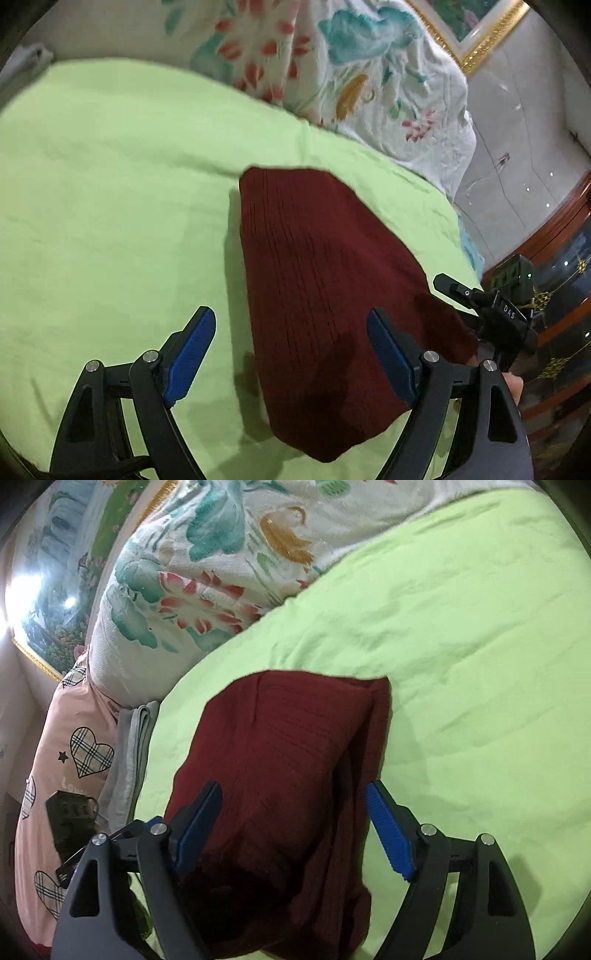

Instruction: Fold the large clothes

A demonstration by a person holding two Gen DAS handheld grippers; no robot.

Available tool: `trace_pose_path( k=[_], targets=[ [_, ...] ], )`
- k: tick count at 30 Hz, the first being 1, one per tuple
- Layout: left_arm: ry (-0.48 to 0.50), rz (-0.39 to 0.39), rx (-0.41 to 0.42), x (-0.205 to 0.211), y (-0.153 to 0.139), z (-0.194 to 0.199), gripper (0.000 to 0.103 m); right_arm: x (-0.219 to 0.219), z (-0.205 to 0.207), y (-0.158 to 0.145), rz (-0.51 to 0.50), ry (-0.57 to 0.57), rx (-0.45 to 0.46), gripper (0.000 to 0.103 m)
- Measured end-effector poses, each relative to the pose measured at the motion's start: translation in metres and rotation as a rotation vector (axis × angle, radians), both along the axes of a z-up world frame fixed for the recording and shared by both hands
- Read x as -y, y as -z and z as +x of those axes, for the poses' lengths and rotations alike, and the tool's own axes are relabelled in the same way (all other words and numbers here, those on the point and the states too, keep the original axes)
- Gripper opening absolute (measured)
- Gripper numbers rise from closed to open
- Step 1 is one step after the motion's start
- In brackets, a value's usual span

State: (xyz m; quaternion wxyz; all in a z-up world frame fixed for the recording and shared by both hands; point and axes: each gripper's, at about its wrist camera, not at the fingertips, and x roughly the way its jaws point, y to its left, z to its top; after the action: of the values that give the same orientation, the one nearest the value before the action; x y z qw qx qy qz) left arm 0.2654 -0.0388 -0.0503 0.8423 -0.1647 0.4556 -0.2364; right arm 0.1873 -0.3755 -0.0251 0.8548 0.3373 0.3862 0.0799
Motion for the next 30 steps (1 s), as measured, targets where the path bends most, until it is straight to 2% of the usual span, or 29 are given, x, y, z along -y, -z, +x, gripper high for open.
trace_pose_path(
  k=[5, 7, 8, 10, 12, 16, 21, 22, 23, 26, 30],
  targets=[
    [0.046, -0.038, -0.083, 0.010, 0.020, 0.021, 0.085, -0.001, -0.001, 0.010, 0.027, -0.010, -0.024, 0.080],
    [0.092, -0.068, -0.125, 0.018, 0.031, 0.033, 0.088, -0.001, 0.000, 0.014, 0.039, -0.015, -0.031, 0.080],
    [0.114, -0.065, -0.141, 0.022, 0.036, 0.036, 0.093, -0.001, 0.001, 0.016, 0.045, -0.017, -0.035, 0.081],
    [0.166, -0.034, -0.198, 0.036, 0.054, 0.047, 0.095, 0.000, 0.003, 0.018, 0.049, -0.022, -0.042, 0.081],
    [0.182, -0.024, -0.191, 0.043, 0.059, 0.052, 0.099, 0.001, 0.005, 0.022, 0.052, -0.031, -0.053, 0.081],
    [0.223, 0.039, -0.160, 0.063, 0.055, 0.060, 0.096, 0.003, 0.009, 0.027, 0.071, -0.049, -0.056, 0.081],
    [0.241, 0.032, -0.187, 0.078, 0.059, 0.074, 0.085, 0.001, 0.021, 0.034, 0.099, -0.067, -0.046, 0.080],
    [0.239, 0.029, -0.179, 0.078, 0.059, 0.074, 0.083, -0.001, 0.023, 0.035, 0.088, -0.065, -0.041, 0.075],
    [0.236, 0.026, -0.165, 0.078, 0.057, 0.070, 0.077, -0.002, 0.024, 0.035, 0.074, -0.062, -0.046, 0.058],
    [0.214, 0.021, -0.113, 0.076, 0.049, 0.061, 0.065, -0.004, 0.023, 0.037, 0.114, -0.057, -0.057, 0.039],
    [0.180, 0.026, -0.053, 0.069, 0.033, 0.041, 0.057, -0.023, 0.013, 0.016, 0.048, -0.052, -0.037, 0.034]
  ],
)
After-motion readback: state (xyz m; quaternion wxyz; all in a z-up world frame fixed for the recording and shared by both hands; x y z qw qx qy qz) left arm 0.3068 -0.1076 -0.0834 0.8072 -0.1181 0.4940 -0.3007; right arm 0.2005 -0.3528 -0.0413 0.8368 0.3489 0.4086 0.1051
